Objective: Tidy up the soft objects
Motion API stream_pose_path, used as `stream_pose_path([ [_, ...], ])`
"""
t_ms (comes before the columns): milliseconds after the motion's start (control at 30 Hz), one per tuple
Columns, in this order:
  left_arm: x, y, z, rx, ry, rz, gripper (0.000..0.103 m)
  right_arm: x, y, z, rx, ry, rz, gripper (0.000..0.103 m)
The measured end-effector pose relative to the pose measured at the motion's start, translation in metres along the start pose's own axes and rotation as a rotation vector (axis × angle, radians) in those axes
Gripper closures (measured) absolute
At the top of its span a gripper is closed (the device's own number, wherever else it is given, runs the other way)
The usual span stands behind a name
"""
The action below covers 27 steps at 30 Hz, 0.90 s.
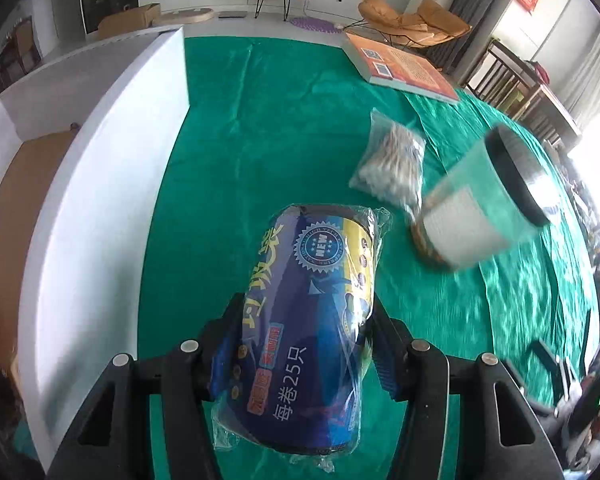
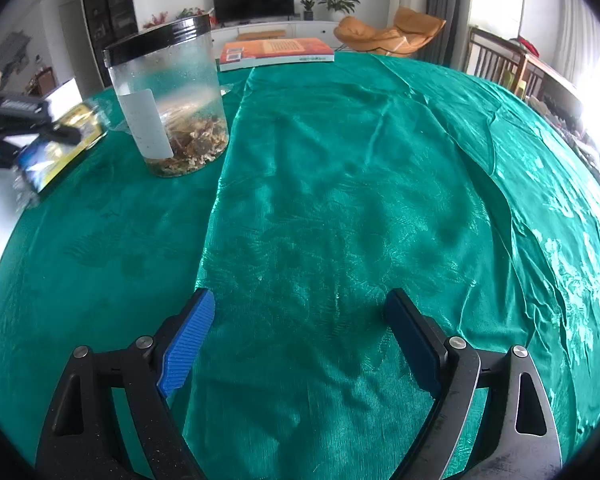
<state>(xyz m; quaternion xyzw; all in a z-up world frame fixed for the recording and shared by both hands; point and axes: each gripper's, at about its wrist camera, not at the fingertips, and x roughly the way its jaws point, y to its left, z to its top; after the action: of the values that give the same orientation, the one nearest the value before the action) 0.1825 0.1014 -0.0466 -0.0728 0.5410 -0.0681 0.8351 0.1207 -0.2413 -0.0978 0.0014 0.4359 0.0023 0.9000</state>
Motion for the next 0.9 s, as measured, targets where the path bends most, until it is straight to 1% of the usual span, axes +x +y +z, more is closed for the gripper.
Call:
stream_pose_path([
  [67, -0.008, 0.001, -0.029, 0.022, 0.019, 0.036, 0.042, 0.0, 0.0, 0.0, 0.0, 0.0, 0.0, 0.014],
  [100, -0.008, 0.002, -0.041, 0.032, 0.036, 0.067, 0.04, 0.0, 0.0, 0.0, 0.0, 0.0, 0.0, 0.014],
  [133, -0.006, 0.002, -0.049, 0.045, 0.054, 0.089, 0.038, 0.0, 0.0, 0.0, 0.0, 0.0, 0.0, 0.014],
  [167, -0.008, 0.002, -0.055, 0.058, 0.052, 0.096, 0.036, 0.0, 0.0, 0.0, 0.0, 0.0, 0.0, 0.014],
  [267, -0.024, 0.001, -0.055, 0.078, 0.001, 0.105, 0.032, 0.0, 0.0, 0.0, 0.0, 0.0, 0.001, 0.014],
  [300, -0.03, 0.0, -0.051, 0.077, -0.009, 0.087, 0.031, 0.0, 0.0, 0.0, 0.0, 0.0, 0.001, 0.014],
  [333, -0.037, -0.001, -0.047, 0.078, -0.02, 0.077, 0.029, 0.0, 0.0, 0.0, 0.0, 0.0, 0.001, 0.014],
  [400, -0.05, -0.006, -0.036, 0.095, -0.058, 0.079, 0.022, 0.0, 0.0, 0.0, 0.0, 0.0, 0.0, 0.014],
  [433, -0.057, -0.01, -0.029, 0.111, -0.081, 0.083, 0.015, 0.0, 0.0, 0.0, 0.0, 0.0, 0.0, 0.014],
  [467, -0.063, -0.013, -0.02, 0.128, -0.1, 0.081, 0.013, 0.0, 0.0, 0.0, 0.0, 0.0, 0.0, 0.014],
  [533, -0.071, -0.02, 0.006, 0.157, -0.117, 0.055, 0.013, 0.0, 0.0, 0.0, 0.0, 0.0, 0.0, 0.014],
  [600, -0.072, -0.026, 0.044, 0.165, -0.132, -0.009, 0.013, -0.001, 0.0, 0.0, 0.0, 0.0, 0.0, 0.014],
  [667, -0.065, -0.031, 0.084, 0.164, -0.124, -0.067, 0.012, 0.0, 0.0, 0.0, 0.0, 0.0, 0.0, 0.014],
  [767, -0.035, -0.04, 0.138, 0.144, -0.064, -0.145, 0.012, -0.001, 0.0, 0.0, 0.0, 0.0, 0.0, 0.014],
  [833, 0.0, -0.048, 0.168, 0.111, 0.029, -0.197, 0.012, -0.001, 0.0, 0.0, 0.0, 0.0, 0.0, 0.014],
  [900, 0.036, -0.062, 0.185, 0.116, 0.107, -0.186, 0.012, -0.001, 0.0, 0.0, 0.0, 0.0, 0.0, 0.014],
])
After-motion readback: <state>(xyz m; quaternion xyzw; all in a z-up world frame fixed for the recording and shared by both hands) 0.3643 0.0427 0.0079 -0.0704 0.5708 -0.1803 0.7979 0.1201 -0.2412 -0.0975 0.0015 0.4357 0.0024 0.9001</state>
